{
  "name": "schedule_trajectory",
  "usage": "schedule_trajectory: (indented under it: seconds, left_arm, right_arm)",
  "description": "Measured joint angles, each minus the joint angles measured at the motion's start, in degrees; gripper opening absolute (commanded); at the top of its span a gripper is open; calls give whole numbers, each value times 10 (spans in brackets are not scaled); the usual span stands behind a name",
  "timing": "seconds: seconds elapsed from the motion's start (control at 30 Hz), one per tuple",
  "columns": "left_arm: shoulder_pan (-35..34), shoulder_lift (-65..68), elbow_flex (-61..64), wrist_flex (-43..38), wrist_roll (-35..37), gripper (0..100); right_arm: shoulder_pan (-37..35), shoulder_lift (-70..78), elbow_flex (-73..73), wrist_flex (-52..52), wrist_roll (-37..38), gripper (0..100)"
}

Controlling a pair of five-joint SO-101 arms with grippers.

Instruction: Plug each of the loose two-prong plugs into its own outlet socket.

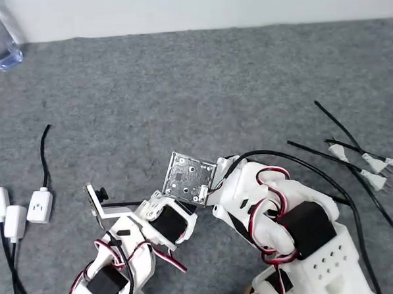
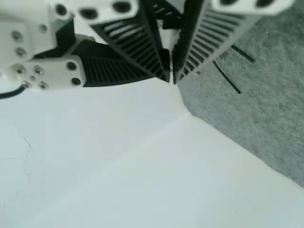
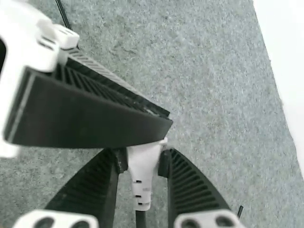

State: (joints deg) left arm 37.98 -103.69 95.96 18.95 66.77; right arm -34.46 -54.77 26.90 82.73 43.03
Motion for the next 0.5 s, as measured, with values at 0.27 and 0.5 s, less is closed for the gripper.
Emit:
schedule_trajectory:
  seconds: [0.27,0.5]
  left_arm:
    - [-4,0,9,2,-1,15]
    - [-4,0,8,2,-2,15]
  right_arm:
    - [-3,-50,-4,0,0,8]
    - [-3,-57,-5,0,0,8]
